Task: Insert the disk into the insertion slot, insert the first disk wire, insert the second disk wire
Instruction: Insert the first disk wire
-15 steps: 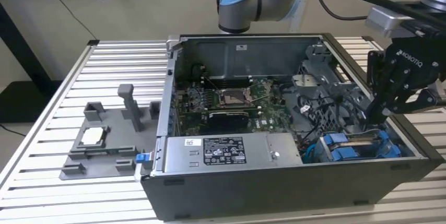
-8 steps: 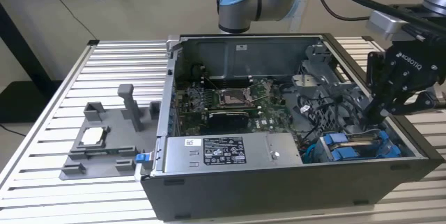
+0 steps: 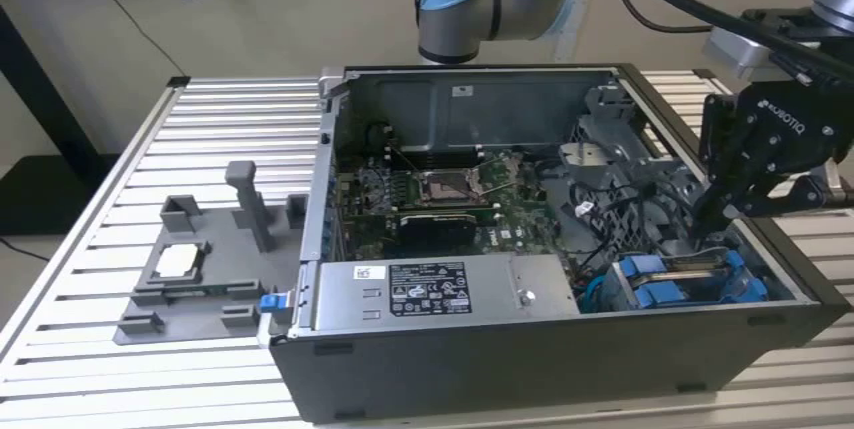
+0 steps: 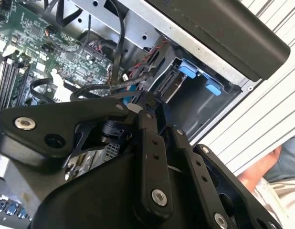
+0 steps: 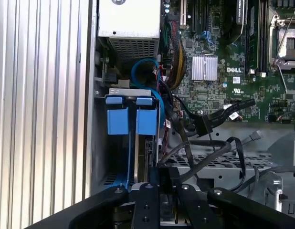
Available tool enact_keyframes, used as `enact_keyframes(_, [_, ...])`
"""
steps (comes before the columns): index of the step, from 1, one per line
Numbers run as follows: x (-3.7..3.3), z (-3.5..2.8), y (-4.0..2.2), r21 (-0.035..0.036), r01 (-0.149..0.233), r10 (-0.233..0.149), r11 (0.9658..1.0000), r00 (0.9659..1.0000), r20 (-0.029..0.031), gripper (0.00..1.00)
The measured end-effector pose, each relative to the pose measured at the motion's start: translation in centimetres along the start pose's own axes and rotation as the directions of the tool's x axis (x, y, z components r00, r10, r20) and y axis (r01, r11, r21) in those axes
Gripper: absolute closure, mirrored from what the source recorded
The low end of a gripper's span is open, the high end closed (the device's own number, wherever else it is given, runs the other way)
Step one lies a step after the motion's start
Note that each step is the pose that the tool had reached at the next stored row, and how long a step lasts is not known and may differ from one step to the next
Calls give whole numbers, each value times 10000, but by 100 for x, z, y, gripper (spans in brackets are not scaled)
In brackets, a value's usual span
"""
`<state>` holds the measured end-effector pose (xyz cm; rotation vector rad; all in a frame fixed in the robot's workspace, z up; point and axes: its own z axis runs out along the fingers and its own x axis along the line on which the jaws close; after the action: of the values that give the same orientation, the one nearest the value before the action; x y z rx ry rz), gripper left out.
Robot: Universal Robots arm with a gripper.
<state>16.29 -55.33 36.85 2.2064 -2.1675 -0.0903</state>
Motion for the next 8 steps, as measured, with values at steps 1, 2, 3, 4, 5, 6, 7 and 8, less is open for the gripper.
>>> enact_keyframes(1, [1,1,-12,-2,2,-2,10000,10000,0,81])
enact_keyframes(2, [2,4,-28,-12,1,-1,10000,10000,2,81])
enact_keyframes(3, [2,8,-54,-41,1,-1,10000,10000,3,81])
enact_keyframes(4, [4,12,-81,-73,1,-1,10000,10000,1,81])
enact_keyframes(5, [5,20,-105,-101,0,0,9999,10000,3,81])
enact_keyframes(6, [6,30,-128,-130,0,0,9999,10000,4,81])
enact_keyframes(7, [8,40,-149,-161,0,0,9999,10000,5,81])
enact_keyframes(8, [9,47,-166,-193,0,0,9998,10000,4,81])
